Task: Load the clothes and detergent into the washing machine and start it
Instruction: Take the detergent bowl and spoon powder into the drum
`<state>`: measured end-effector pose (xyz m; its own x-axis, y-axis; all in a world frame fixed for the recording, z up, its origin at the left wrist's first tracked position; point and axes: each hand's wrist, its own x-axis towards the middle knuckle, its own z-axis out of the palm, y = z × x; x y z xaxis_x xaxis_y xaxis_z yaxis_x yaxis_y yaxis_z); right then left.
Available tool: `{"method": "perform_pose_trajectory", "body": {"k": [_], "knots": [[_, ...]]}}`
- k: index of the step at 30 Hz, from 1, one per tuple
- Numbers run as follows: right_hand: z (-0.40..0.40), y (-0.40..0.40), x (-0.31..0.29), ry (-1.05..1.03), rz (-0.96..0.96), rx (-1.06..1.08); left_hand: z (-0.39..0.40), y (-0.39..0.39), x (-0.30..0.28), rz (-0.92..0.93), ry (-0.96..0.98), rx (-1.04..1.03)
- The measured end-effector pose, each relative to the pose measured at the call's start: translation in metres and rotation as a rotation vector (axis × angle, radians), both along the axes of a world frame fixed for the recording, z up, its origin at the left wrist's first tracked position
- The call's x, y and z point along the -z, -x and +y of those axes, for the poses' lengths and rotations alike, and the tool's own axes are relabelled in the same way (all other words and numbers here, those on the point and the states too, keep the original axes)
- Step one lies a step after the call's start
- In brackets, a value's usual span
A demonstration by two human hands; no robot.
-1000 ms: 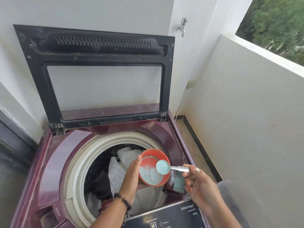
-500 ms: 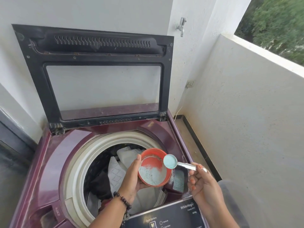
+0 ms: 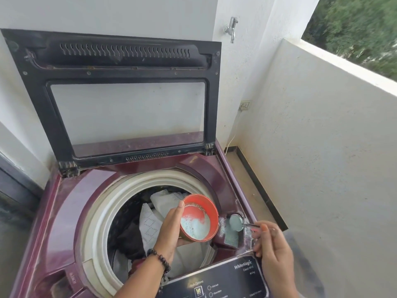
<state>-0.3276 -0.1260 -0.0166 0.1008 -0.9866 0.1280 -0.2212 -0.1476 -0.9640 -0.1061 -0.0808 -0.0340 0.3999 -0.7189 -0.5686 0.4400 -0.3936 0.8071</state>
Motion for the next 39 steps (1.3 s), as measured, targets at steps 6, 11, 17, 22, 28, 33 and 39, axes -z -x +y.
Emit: {"method": "perform_pose_trajectory", "body": {"k": [6, 11, 17, 22, 28, 33, 39], "knots": [[0.005, 0.002, 0.017, 0.408, 0.448, -0.179, 0.001, -0.001, 0.000, -0.012, -0.008, -0.016], [0.003, 0.002, 0.027, 0.639, 0.530, -0.253, -0.001, -0.001, 0.000, -0.026, -0.011, -0.015], [0.002, 0.001, 0.033, 0.761, 0.652, -0.268, -0.002, -0.003, 0.004, -0.043, -0.030, -0.020], [0.003, 0.002, 0.033, 0.747, 0.663, -0.277, -0.002, -0.004, 0.003, -0.042, -0.027, -0.026], [0.007, -0.001, 0.013, 0.500, 0.490, -0.235, -0.001, -0.003, 0.000, -0.032, -0.024, -0.034], [0.021, -0.021, -0.012, 0.007, -0.088, -0.032, -0.001, -0.004, 0.000, -0.008, -0.025, -0.015], [0.015, -0.035, -0.018, -0.270, -0.164, -0.224, 0.001, -0.003, -0.003, 0.246, -0.065, 0.092]]}}
